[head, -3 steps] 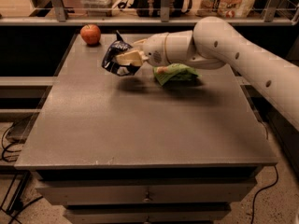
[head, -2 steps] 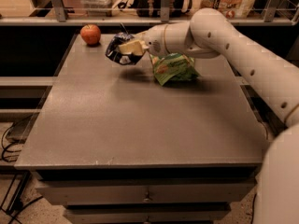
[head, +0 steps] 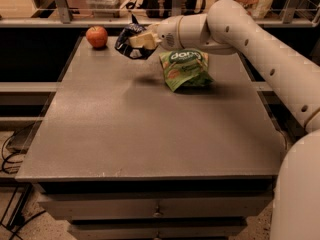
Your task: Move blue chip bag near apple
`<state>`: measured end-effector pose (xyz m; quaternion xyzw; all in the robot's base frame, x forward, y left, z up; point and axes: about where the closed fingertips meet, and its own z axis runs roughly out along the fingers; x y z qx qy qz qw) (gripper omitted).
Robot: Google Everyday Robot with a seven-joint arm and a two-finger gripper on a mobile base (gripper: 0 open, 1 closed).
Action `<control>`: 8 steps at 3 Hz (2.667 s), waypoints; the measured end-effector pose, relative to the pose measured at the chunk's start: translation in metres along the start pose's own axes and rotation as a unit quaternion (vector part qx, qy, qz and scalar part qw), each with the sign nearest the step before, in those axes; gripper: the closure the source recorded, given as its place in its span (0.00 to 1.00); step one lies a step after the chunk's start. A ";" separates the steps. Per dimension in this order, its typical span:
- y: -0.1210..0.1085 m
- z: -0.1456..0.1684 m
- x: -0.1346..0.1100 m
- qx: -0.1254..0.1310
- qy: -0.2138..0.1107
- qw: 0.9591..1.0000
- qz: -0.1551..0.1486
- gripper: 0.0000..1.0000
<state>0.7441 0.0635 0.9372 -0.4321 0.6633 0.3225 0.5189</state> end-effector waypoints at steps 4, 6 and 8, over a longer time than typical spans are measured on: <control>-0.053 0.107 0.017 -0.014 0.029 0.999 -0.008 0.59; -0.059 0.141 0.016 -0.018 0.034 0.999 -0.008 0.13; -0.068 0.138 0.014 0.001 0.026 1.000 0.004 0.00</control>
Offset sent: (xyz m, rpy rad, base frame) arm 0.0726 0.0446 -0.0276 -0.0189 -0.0063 0.0224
